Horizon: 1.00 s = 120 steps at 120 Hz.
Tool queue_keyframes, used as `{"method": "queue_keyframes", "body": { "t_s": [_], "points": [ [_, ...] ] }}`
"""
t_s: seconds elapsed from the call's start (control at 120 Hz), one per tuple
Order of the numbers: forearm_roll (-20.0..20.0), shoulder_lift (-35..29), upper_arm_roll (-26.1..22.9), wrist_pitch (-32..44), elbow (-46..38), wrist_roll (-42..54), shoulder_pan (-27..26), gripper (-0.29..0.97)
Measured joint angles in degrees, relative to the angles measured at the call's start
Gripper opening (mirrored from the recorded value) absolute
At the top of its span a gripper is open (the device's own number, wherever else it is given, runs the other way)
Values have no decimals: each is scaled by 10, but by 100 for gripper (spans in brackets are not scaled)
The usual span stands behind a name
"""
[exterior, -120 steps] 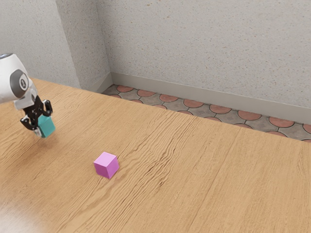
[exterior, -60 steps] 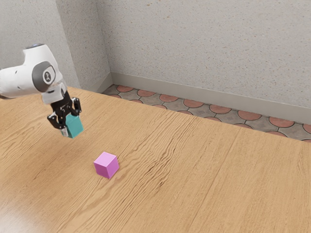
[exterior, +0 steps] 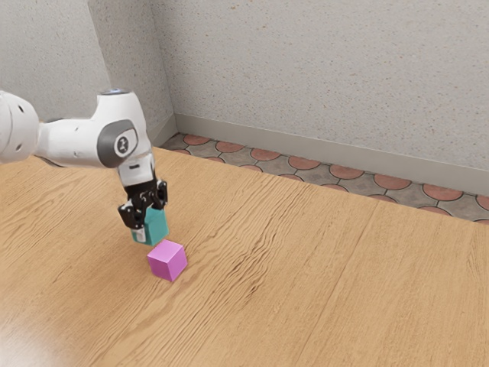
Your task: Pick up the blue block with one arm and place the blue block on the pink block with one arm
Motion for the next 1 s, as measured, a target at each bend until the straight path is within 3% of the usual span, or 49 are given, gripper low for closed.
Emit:
{"method": "queue_keyframes", "body": {
  "t_s": [0.533,0.783,1.0],
  "points": [
    [26,-3,-26,24,-24,-103,-24,36],
    [33,-8,-32,23,-37,-127,-18,55],
    [34,-18,-32,23,-39,-141,-17,63]
  ]
}}
